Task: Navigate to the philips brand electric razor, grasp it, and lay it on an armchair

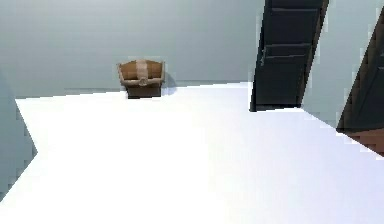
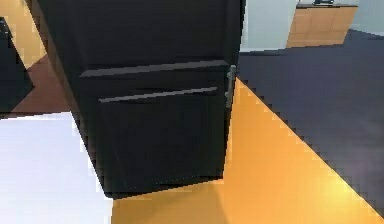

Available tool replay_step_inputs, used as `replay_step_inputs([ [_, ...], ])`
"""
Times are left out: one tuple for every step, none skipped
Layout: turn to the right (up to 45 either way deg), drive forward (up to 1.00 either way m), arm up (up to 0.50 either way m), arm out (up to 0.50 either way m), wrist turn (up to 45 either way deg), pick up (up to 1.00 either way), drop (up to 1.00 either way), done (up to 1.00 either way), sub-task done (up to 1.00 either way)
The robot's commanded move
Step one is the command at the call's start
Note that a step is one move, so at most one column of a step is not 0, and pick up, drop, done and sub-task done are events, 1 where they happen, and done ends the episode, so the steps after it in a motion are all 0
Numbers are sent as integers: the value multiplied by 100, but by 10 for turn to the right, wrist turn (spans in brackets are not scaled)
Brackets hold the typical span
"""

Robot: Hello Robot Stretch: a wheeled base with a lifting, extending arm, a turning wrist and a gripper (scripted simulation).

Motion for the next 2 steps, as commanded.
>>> replay_step_inputs([
  [30,0,0,0,0,0,0,0,0],
  [0,100,0,0,0,0,0,0,0],
])
